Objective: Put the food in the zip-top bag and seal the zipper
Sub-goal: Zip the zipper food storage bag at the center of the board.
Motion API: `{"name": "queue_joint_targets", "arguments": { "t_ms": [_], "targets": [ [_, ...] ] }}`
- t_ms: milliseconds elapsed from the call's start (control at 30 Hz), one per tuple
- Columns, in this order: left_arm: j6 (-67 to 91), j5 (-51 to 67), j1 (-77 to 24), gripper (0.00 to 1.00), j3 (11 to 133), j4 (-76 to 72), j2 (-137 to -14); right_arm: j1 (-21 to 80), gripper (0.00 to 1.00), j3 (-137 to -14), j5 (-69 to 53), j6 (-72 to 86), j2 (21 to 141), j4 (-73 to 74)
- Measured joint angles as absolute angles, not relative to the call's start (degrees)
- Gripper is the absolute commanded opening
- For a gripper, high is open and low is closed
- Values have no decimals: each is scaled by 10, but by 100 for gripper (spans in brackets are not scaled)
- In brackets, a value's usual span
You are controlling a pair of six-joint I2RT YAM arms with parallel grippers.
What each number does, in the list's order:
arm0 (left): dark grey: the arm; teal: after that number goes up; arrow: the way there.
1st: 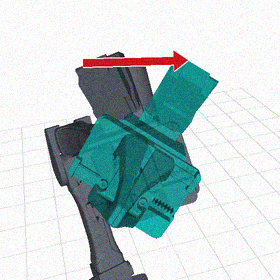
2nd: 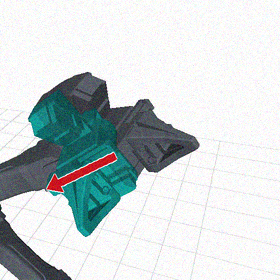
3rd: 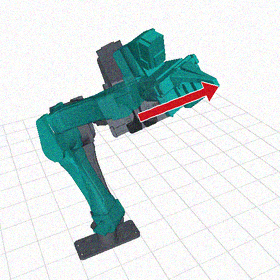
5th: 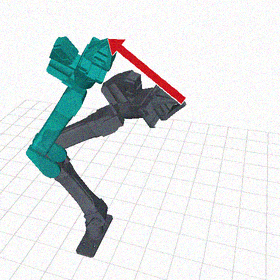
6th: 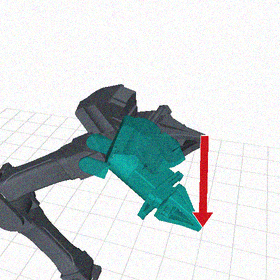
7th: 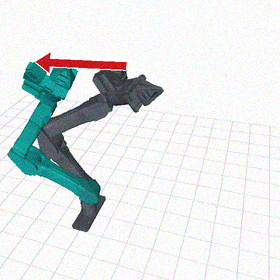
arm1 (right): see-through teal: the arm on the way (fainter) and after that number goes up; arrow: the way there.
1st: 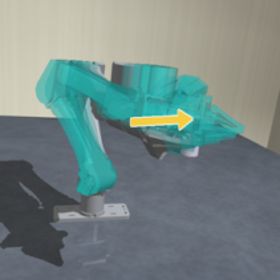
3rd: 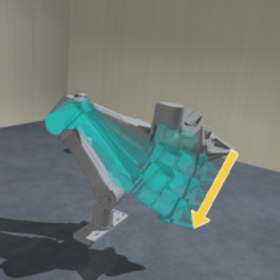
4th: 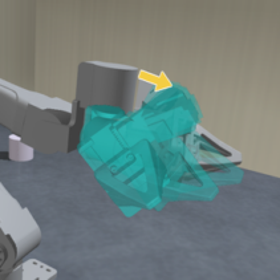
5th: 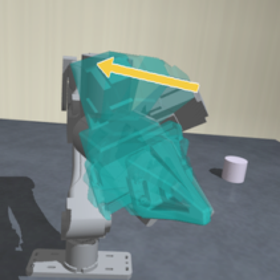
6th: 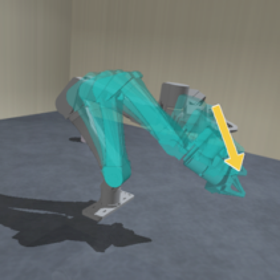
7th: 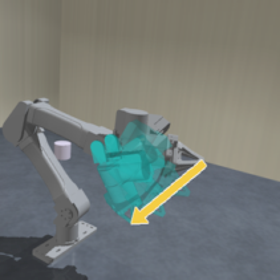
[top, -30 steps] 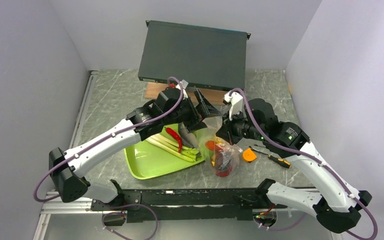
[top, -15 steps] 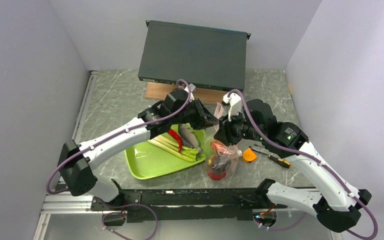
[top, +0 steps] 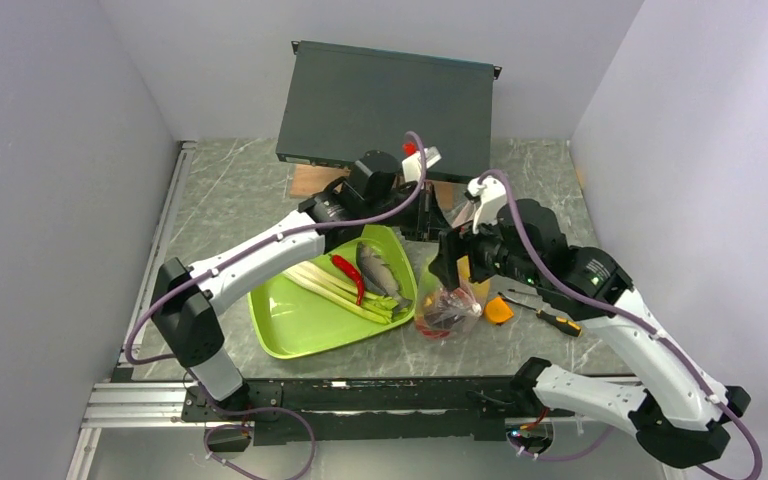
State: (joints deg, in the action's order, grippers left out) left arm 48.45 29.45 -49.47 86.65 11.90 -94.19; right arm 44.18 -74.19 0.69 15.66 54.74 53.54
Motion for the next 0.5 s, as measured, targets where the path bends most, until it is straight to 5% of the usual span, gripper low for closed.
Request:
{"name": "queue_joint_targets", "arguments": {
  "t_ms": [300,500],
  "targets": [
    [251,374,-491,0,980,259,-969,442,90,-762,141,112,503,535],
    [140,416,-490,0,1034,338,-996,442,87,-750,117,-52,468,523]
  ]
}}
